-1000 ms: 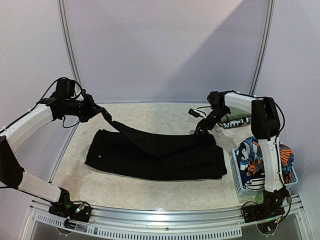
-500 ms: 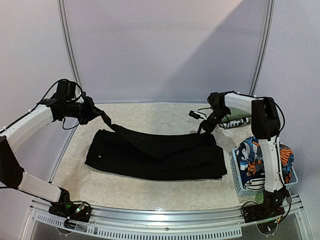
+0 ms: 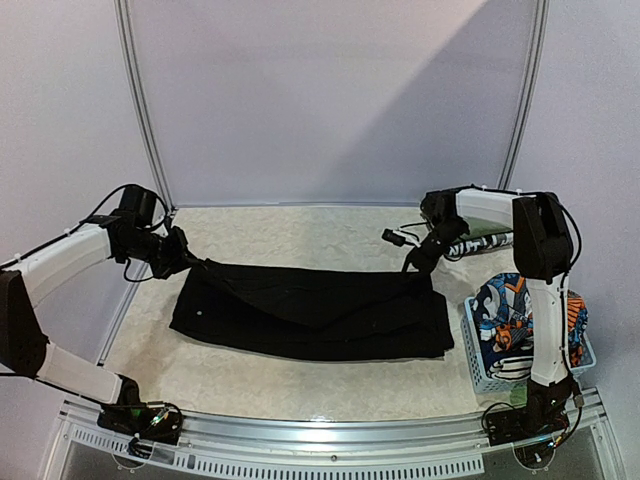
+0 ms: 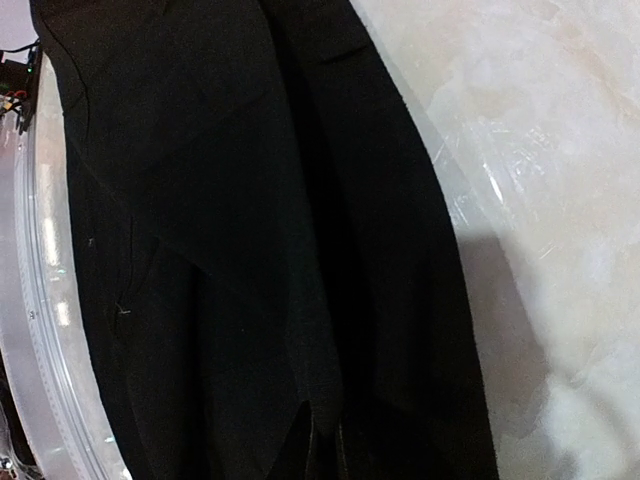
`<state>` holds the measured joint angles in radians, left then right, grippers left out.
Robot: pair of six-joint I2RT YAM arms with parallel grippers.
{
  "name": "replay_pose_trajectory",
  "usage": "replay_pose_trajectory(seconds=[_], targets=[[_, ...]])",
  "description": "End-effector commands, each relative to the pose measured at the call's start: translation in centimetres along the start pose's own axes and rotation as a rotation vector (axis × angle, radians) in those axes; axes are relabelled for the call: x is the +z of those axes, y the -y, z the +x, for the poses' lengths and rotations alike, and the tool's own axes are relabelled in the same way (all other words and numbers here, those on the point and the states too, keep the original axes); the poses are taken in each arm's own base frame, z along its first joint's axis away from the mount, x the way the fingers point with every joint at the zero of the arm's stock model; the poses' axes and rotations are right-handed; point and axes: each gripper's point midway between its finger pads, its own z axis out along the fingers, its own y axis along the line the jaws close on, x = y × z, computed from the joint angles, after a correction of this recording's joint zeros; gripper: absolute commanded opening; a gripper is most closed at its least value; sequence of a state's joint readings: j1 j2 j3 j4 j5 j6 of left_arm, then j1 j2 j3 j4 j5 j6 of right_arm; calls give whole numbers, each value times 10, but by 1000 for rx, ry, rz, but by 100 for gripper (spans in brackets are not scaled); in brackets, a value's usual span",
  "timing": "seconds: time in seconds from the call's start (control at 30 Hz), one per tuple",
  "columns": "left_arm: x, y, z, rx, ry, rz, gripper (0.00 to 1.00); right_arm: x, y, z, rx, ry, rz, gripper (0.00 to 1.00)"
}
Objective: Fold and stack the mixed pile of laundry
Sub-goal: Adjust the rectangle-folded shirt at the center of the board.
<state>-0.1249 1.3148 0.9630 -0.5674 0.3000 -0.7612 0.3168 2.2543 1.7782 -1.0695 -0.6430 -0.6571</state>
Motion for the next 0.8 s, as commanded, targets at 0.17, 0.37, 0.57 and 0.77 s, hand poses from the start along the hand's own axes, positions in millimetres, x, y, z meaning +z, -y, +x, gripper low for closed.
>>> replay_pose_trajectory(seconds=[0.17,0.37,0.57,0.77], targets=[[28,-50,13,62,-52,-173,0,-23,-5,2,-13,38,-19,7],[36,-73,11,110,-40,-270,0,-23,-1,4,6,39,-41,7],[43,-75,2,161,-17,-284,0,-19,0,7,21,21,-57,7],[33,-9,-12,232,57,-8,0,-17,2,8,23,21,-56,8]])
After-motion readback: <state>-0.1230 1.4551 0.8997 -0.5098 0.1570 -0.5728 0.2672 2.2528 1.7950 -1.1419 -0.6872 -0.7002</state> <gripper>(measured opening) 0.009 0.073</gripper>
